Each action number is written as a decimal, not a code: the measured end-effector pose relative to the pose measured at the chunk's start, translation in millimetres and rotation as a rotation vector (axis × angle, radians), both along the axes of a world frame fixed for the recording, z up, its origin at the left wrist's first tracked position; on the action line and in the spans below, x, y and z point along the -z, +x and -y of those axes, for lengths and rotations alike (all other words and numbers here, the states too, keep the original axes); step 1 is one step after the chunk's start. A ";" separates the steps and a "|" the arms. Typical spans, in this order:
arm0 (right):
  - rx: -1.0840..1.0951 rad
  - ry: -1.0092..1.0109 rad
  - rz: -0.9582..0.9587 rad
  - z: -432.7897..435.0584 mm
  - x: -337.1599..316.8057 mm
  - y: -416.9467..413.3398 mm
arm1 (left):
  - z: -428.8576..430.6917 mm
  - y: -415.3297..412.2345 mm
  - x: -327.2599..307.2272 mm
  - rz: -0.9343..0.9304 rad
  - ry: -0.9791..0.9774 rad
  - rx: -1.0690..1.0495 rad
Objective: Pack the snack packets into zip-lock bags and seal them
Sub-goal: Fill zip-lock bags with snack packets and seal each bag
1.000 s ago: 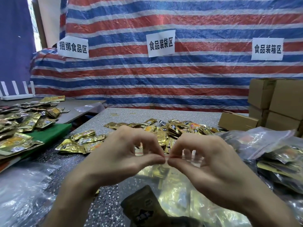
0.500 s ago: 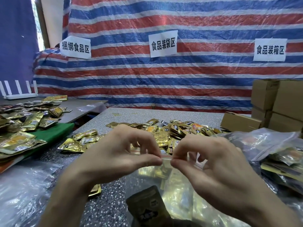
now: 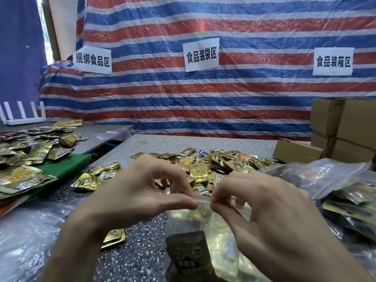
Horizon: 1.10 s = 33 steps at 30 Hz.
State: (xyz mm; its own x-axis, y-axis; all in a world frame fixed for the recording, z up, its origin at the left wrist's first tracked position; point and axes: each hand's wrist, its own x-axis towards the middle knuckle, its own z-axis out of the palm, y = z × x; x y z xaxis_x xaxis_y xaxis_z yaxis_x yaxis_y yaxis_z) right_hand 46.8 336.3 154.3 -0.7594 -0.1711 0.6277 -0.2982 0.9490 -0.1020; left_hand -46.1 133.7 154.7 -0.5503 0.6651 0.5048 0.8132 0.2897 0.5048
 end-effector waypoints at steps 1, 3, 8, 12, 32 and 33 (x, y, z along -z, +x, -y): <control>-0.004 -0.006 0.014 -1.3 -1.0 0.9 | 4.1 -1.3 0.1 0.029 0.005 0.002; -0.017 -0.031 0.042 -3.4 -2.9 1.2 | 10.9 -4.0 0.9 0.073 0.068 0.000; -0.035 -0.040 0.093 0.6 -1.1 -1.9 | 3.7 -3.6 0.7 -0.014 0.103 0.023; -0.098 -0.090 0.105 3.9 3.1 -4.3 | -8.7 3.0 -0.8 -0.091 0.076 0.095; -0.162 -0.359 0.347 -44.4 -8.0 -15.2 | 53.0 -42.2 18.4 -0.050 0.245 -0.071; -0.146 -0.372 0.335 -45.9 -8.9 -14.9 | 54.7 -43.0 18.5 -0.040 0.252 -0.084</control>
